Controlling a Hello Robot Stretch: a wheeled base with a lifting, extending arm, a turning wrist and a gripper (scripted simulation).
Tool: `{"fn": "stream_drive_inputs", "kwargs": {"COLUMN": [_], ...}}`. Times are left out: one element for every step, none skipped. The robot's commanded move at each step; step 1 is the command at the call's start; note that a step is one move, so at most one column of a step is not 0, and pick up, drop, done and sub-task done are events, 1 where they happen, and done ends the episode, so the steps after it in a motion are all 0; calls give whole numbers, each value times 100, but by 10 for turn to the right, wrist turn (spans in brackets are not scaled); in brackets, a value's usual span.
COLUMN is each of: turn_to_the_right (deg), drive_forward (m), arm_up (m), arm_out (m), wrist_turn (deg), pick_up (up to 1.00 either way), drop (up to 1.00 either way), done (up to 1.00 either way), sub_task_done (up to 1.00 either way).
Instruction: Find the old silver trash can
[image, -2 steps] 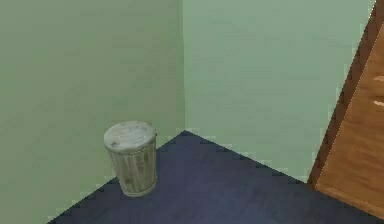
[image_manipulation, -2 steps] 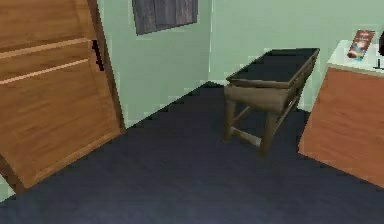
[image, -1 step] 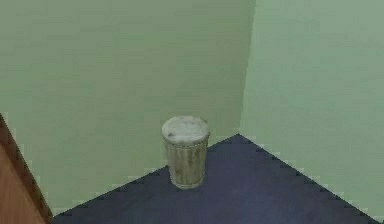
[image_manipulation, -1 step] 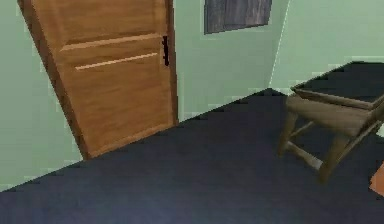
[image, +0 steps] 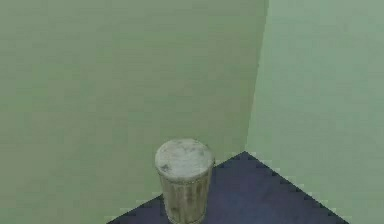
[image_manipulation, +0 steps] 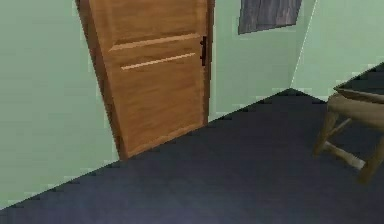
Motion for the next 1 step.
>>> {"fn": "stream_drive_inputs", "kwargs": {"turn_to_the_right": [0], "drive_forward": [0], "arm_up": [0], "arm_out": [0], "wrist_turn": [0], "pick_up": [0], "drop": [0], "done": [100], "sub_task_done": [0]}}
